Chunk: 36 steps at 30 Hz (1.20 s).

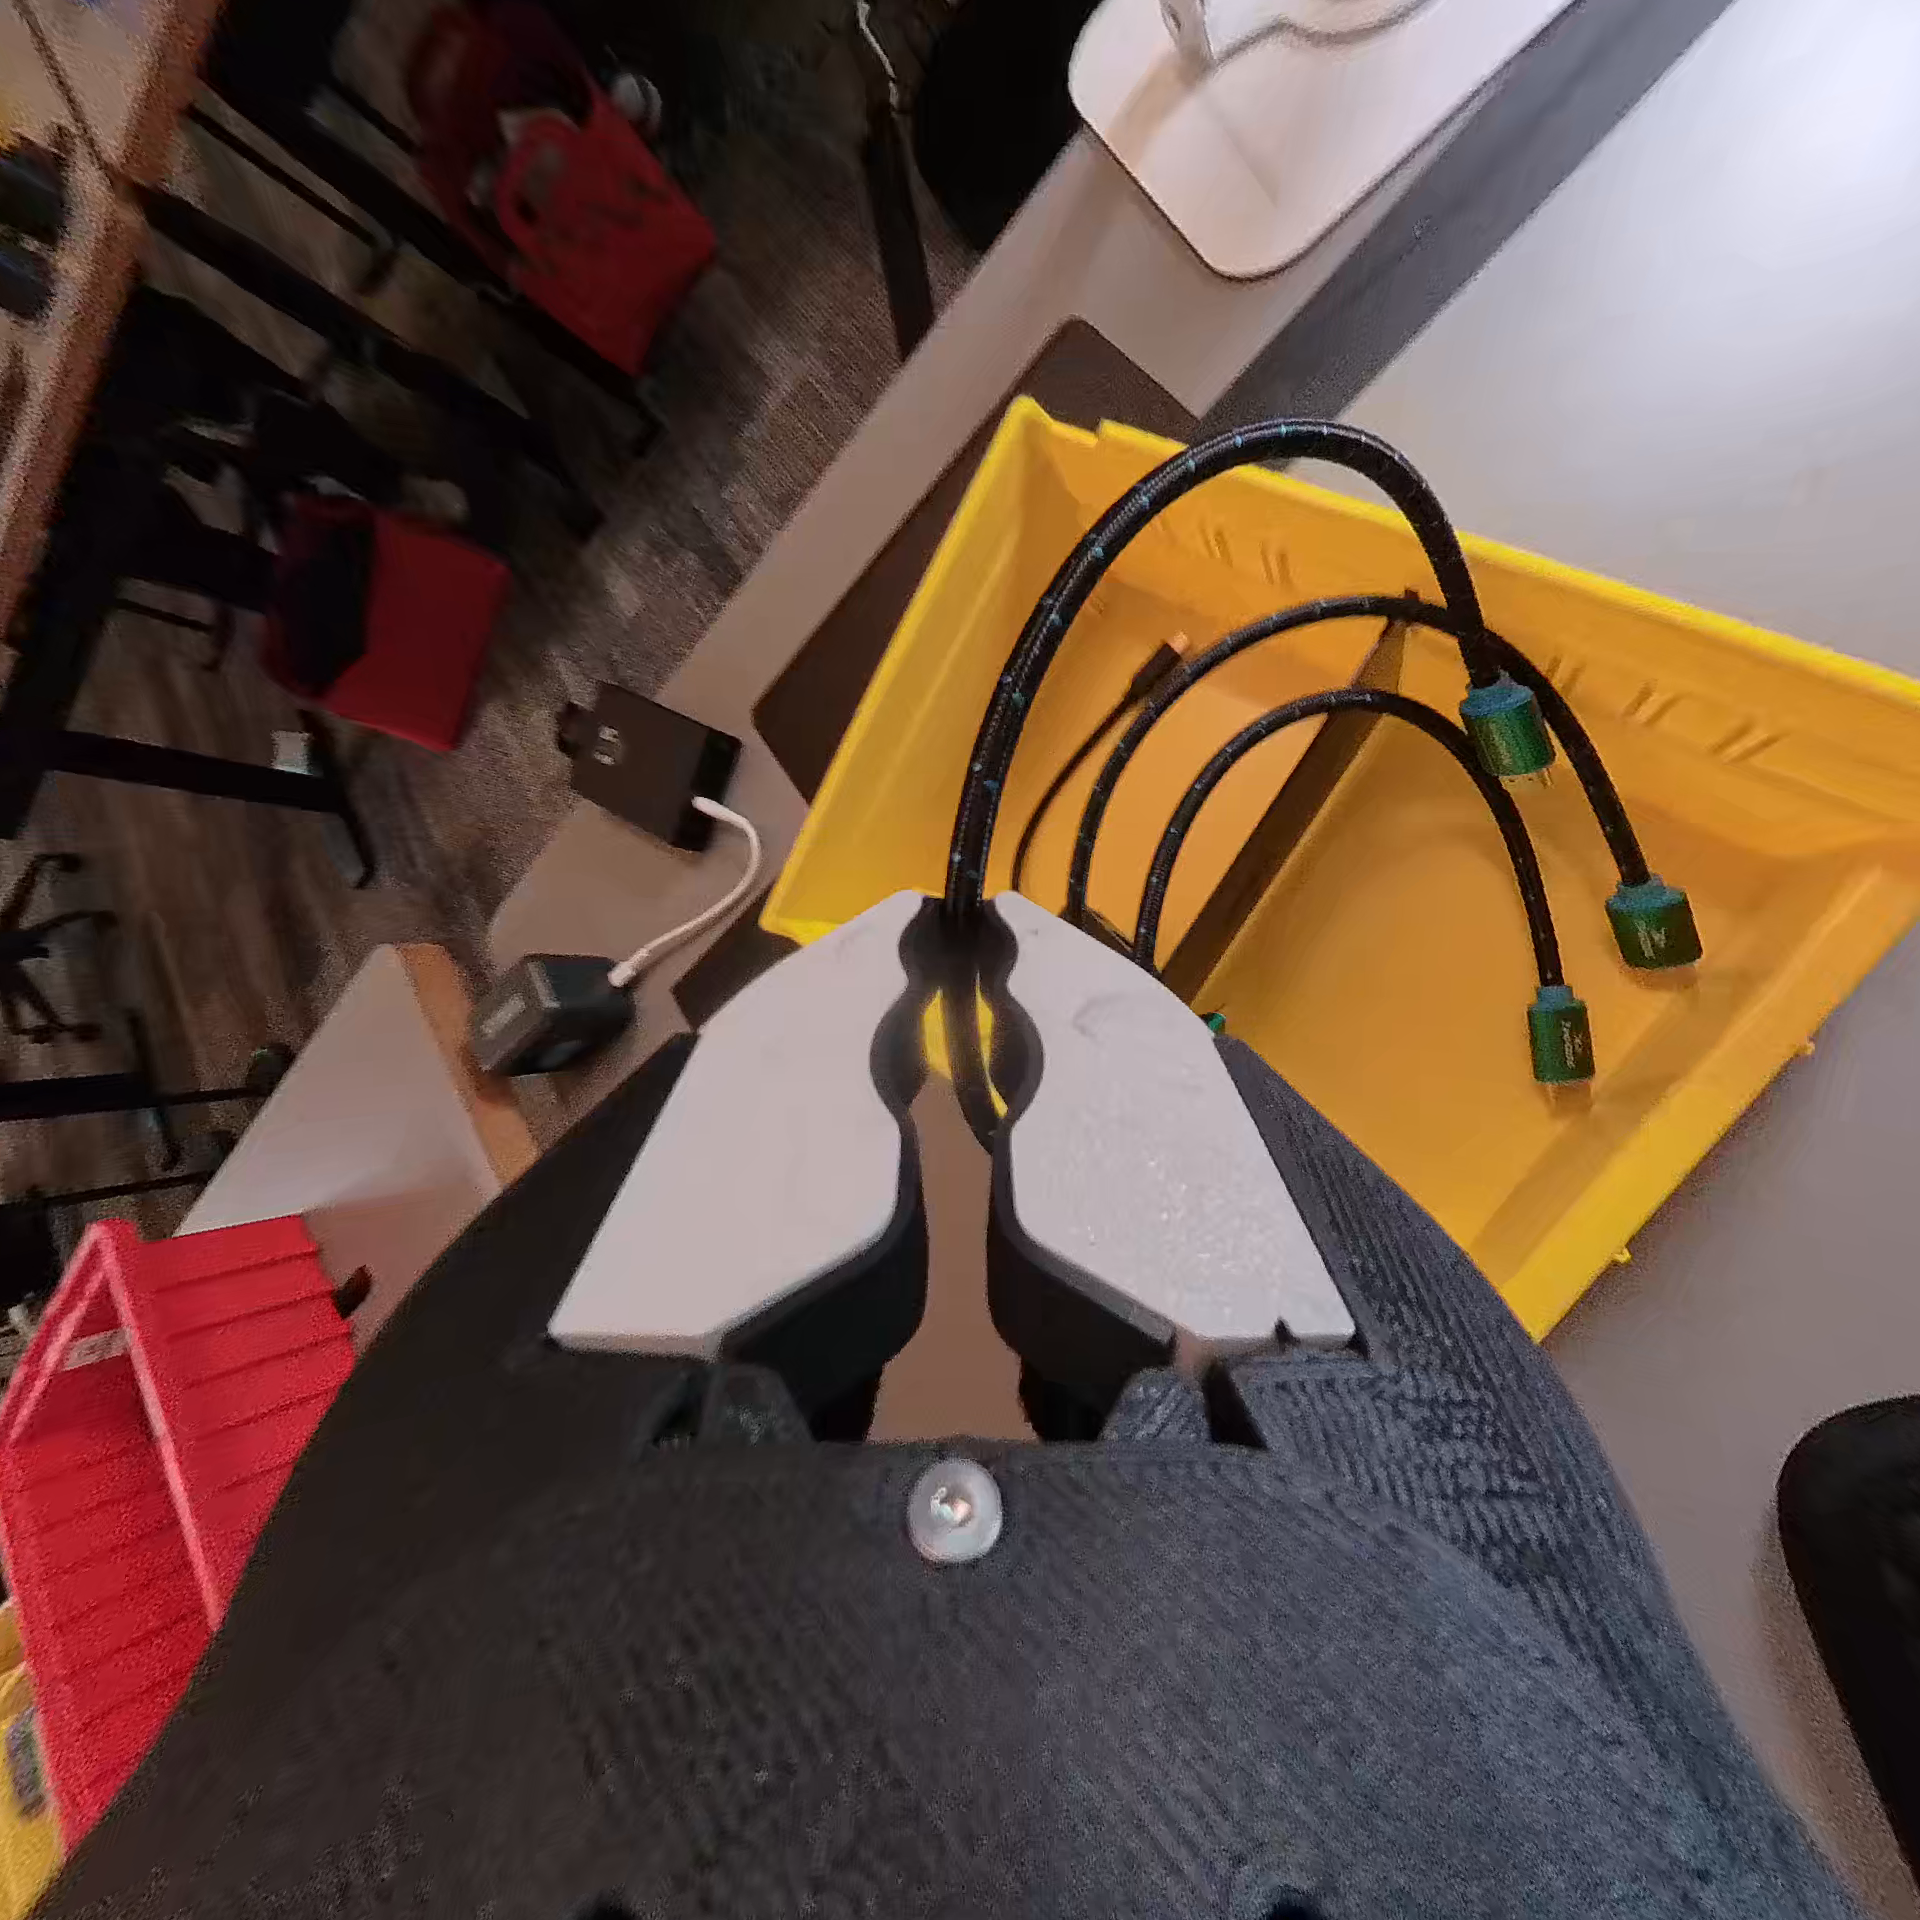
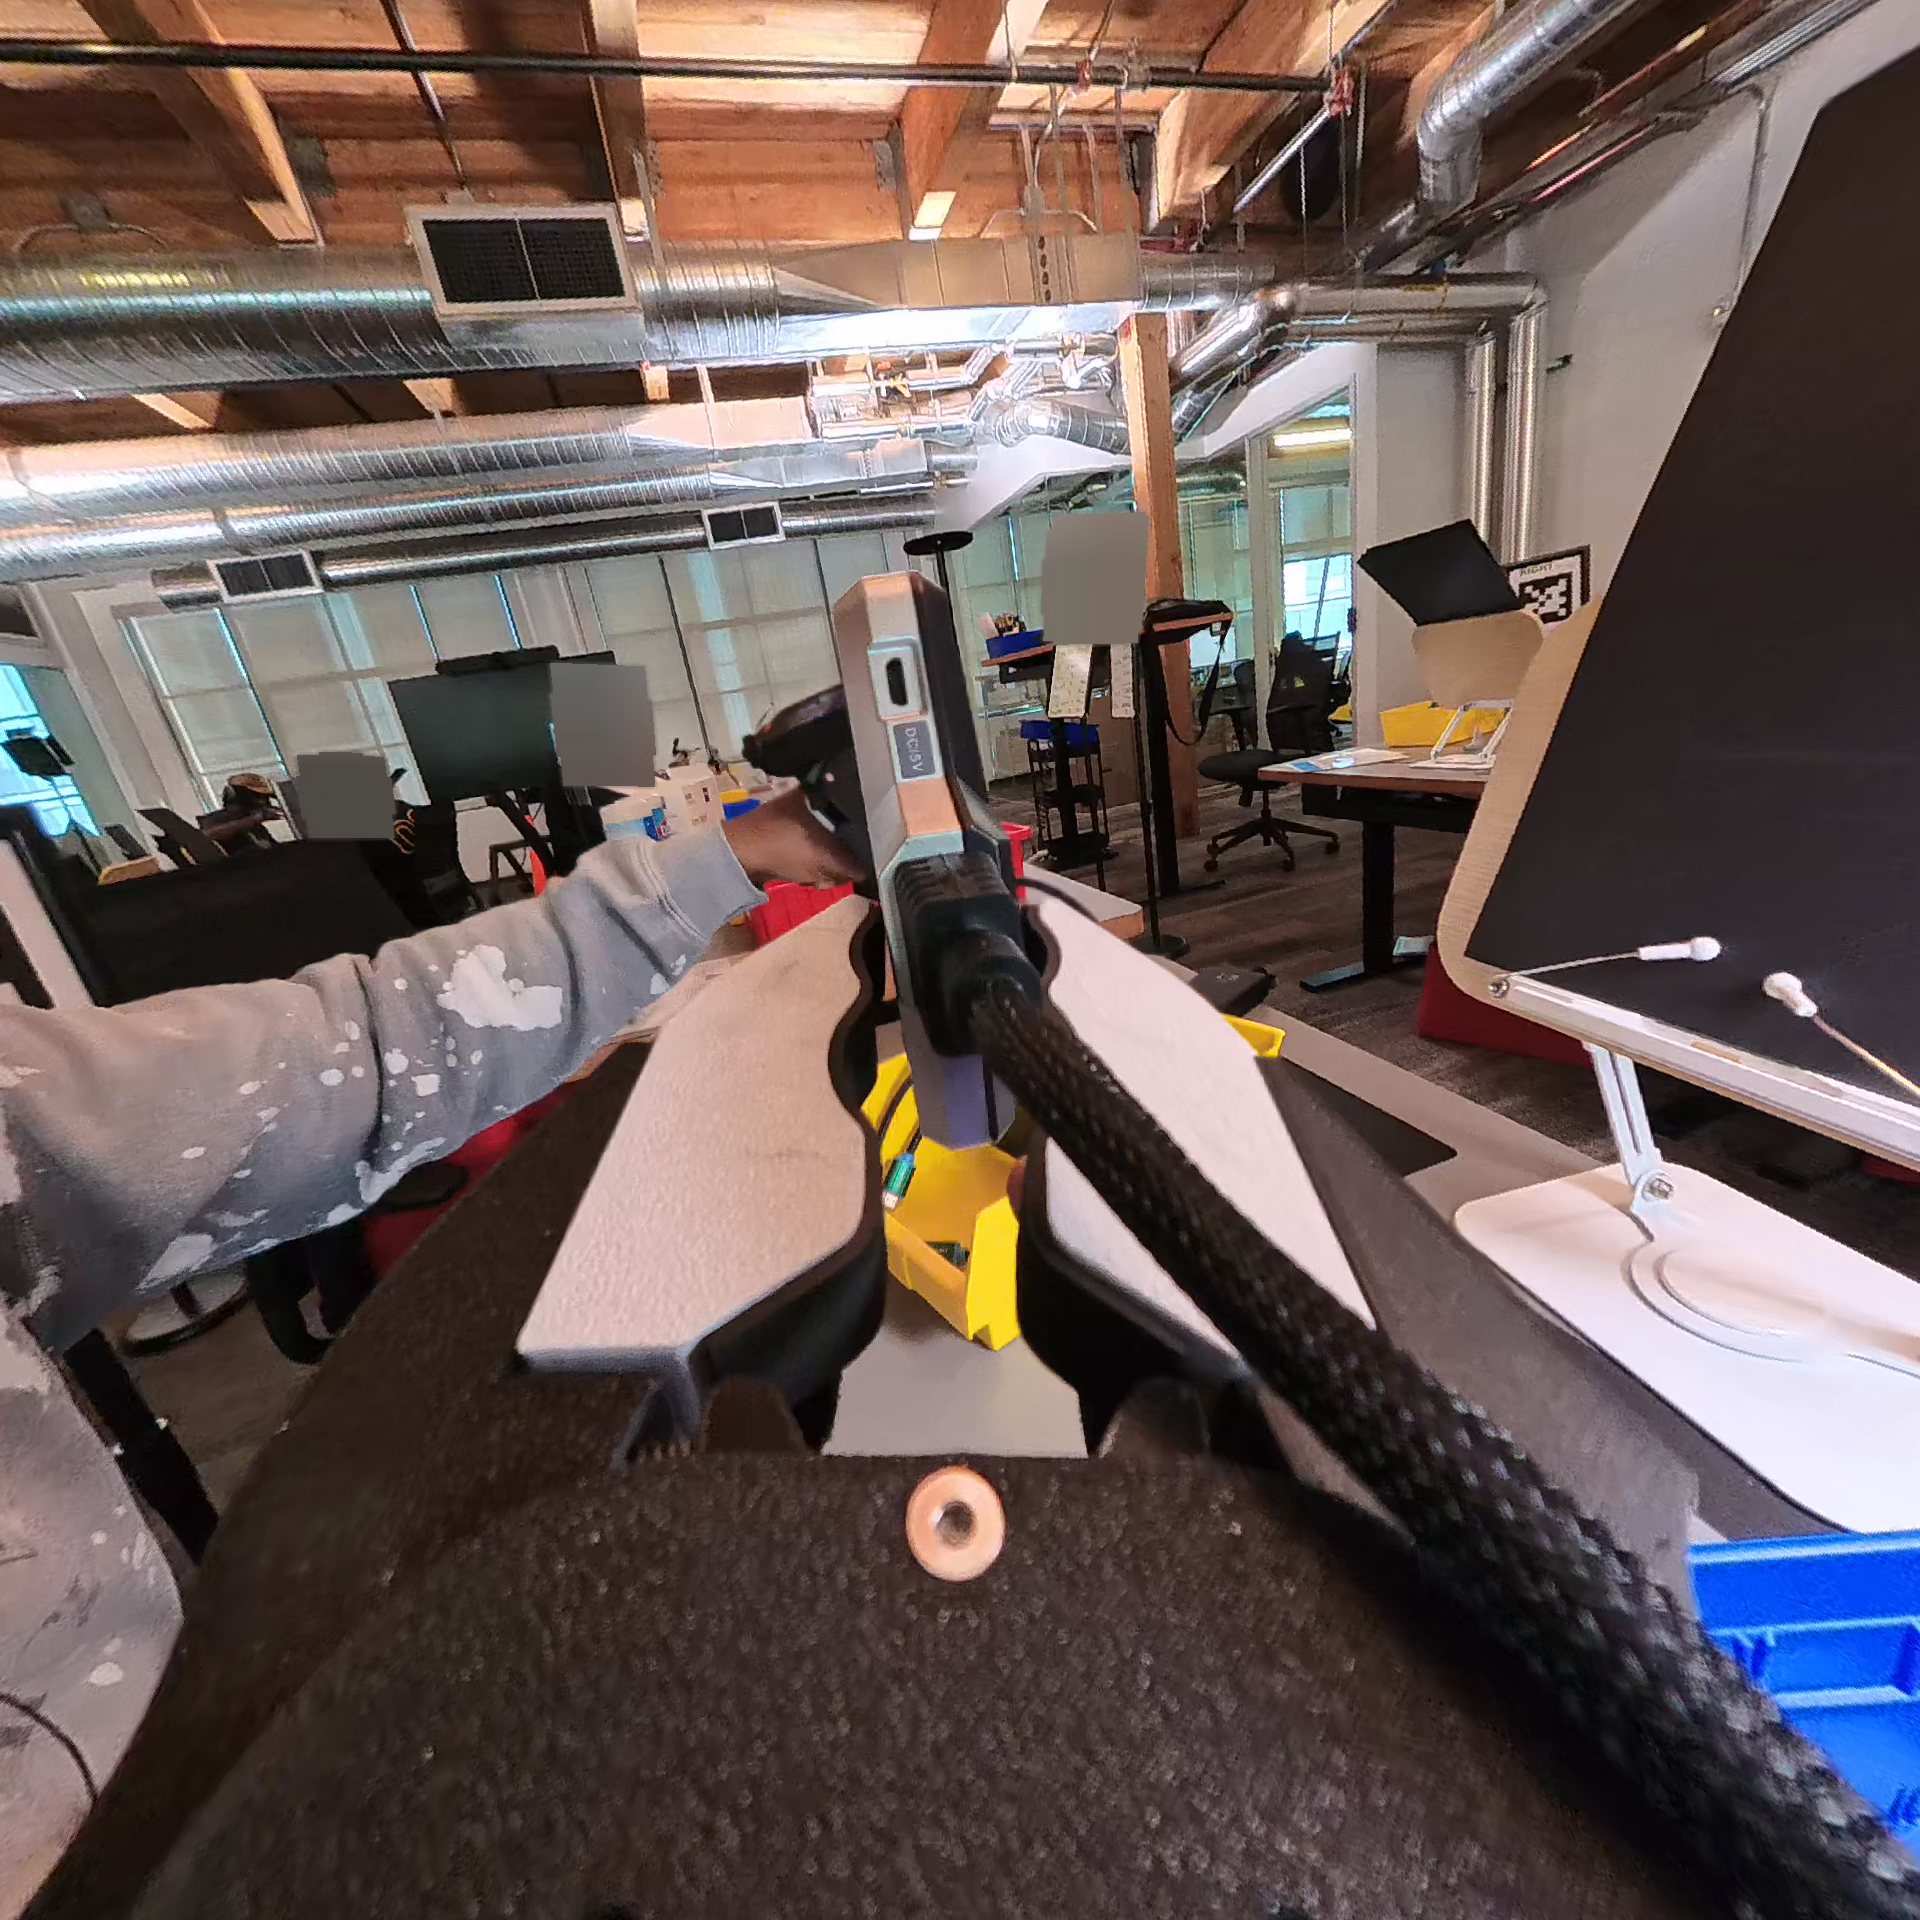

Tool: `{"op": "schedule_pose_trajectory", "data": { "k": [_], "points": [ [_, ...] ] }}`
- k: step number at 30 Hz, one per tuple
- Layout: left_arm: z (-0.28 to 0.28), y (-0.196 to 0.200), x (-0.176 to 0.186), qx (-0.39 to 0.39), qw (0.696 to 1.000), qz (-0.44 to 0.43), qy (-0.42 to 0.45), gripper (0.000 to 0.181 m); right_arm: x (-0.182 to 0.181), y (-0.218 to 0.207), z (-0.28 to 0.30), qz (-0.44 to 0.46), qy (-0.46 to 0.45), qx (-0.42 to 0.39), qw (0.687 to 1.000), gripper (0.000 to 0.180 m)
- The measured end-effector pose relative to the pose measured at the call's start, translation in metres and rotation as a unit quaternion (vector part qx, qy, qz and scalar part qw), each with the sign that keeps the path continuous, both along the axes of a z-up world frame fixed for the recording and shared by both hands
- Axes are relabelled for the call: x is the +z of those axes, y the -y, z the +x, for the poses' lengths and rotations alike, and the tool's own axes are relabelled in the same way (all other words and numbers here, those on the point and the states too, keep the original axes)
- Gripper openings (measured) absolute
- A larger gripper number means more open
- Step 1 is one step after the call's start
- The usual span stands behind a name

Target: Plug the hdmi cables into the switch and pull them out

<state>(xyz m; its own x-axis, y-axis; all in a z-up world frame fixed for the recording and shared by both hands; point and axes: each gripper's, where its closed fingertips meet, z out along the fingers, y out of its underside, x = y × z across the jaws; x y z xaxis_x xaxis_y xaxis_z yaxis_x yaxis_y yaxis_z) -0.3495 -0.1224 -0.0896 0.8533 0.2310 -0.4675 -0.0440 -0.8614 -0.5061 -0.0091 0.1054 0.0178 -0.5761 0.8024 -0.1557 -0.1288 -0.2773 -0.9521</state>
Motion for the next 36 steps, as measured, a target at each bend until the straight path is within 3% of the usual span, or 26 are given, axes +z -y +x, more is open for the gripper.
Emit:
{"op": "schedule_pose_trajectory", "data": {
  "k": [1,8,12,16,21,24,28,30,32,36],
  "points": [
    [0.001,0.0,0.012,0.004,1.0,0.005,-0.012,0.007,0.002,0.0,0.002,0.0,-0.004,-0.002,1.0,0.024],
    [0.01,-0.002,0.09,0.033,0.993,0.068,-0.089,0.007,0.016,-0.003,0.017,-0.004,-0.03,-0.007,1.0,0.024],
    [0.044,-0.017,0.103,0.013,0.989,0.148,0.01,0.008,0.02,-0.009,0.025,-0.008,-0.039,-0.01,0.999,0.024],
    [0.101,-0.046,0.069,-0.03,0.945,0.239,0.221,0.007,0.025,-0.016,0.033,-0.014,-0.047,-0.016,0.999,0.024],
    [0.168,-0.075,-0.012,-0.046,0.842,0.334,0.421,0.007,0.029,-0.023,0.042,-0.017,-0.056,-0.025,0.998,0.024],
    [0.191,-0.083,-0.061,-0.029,0.789,0.382,0.481,0.007,0.028,-0.025,0.042,-0.016,-0.054,-0.029,0.998,0.024],
    [0.192,-0.082,-0.095,0.009,0.756,0.448,0.478,0.007,0.024,-0.025,0.038,-0.012,-0.047,-0.028,0.998,0.024],
    [0.193,-0.079,-0.103,0.016,0.764,0.456,0.457,0.007,0.022,-0.024,0.034,-0.011,-0.043,-0.026,0.999,0.024],
    [0.195,-0.076,-0.112,0.013,0.792,0.444,0.419,0.008,0.02,-0.023,0.031,-0.011,-0.039,-0.023,0.999,0.024],
    [0.193,-0.064,-0.129,-0.017,0.897,0.347,0.273,0.022,0.018,-0.019,0.029,-0.004,-0.034,-0.019,0.999,0.025]
  ]
}}
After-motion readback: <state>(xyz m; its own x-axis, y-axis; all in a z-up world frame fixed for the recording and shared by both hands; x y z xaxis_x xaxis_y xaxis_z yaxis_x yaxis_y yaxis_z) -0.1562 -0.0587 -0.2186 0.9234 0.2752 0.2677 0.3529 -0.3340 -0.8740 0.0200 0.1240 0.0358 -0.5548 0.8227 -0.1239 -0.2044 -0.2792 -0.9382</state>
